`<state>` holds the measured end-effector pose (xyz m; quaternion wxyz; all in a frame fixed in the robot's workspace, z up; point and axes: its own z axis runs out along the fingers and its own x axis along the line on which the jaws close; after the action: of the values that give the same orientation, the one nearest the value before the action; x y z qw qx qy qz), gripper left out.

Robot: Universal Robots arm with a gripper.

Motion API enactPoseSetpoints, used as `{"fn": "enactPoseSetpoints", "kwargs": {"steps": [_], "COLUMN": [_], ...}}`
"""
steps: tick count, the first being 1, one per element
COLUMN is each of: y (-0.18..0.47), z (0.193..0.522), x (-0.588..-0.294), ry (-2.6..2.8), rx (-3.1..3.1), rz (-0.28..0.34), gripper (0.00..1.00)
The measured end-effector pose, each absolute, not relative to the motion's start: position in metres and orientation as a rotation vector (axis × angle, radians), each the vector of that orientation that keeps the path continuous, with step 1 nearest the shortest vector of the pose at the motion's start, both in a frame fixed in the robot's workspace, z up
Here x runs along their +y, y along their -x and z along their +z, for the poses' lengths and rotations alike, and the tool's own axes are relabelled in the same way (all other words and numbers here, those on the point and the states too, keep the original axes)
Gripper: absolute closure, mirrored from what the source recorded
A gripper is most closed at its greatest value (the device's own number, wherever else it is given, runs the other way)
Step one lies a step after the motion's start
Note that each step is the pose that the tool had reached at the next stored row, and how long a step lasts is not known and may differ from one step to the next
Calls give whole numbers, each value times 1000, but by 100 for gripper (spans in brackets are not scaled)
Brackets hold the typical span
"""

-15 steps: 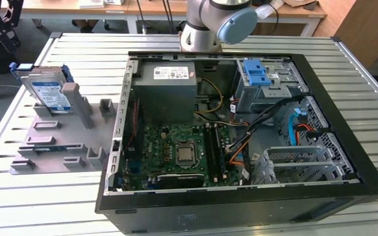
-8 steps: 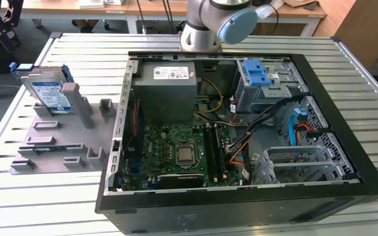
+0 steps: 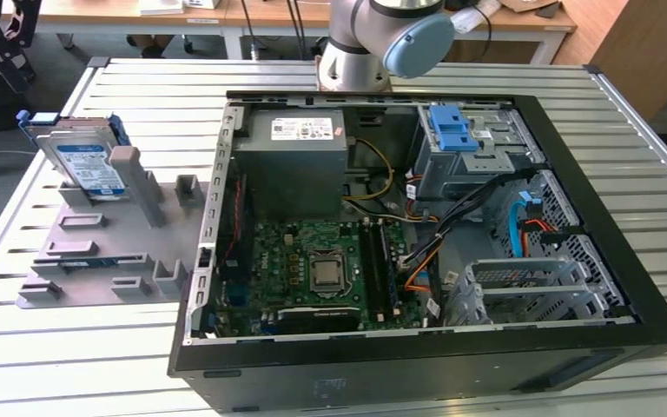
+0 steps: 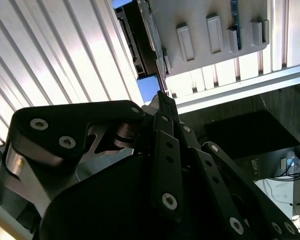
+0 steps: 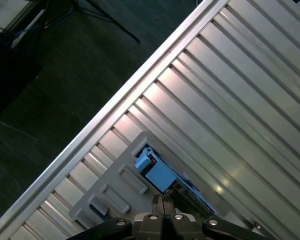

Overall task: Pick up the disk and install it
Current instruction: 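Pick up the disk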

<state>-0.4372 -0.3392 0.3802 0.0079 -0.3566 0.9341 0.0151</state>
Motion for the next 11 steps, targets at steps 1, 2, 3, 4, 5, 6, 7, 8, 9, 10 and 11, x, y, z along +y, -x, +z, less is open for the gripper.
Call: {"fn": "enactPoseSetpoints", "kwargs": {"steps": [1, 2, 3, 4, 5, 6, 7, 8, 9, 10, 11], "y": [437, 437, 437, 437, 437, 437, 437, 437, 437, 437, 437], "z": [380, 380, 380, 380, 380, 380, 380, 380, 380, 380, 380], "x": [-339, -339, -339, -339, -339, -339, -339, -339, -339, -339, -339], "ry": [1117, 1119, 1122, 1124, 1126, 1128, 1130, 1132, 1134, 1136, 1138], "rx": [2919, 2918, 2917, 2917, 2916, 2915, 2914, 2913, 2913, 2912, 2911], "rz": [47, 47, 47, 47, 47, 47, 47, 47, 48, 48, 48], "gripper": [89, 89, 89, 89, 89, 89, 89, 89, 89, 89, 89]}}
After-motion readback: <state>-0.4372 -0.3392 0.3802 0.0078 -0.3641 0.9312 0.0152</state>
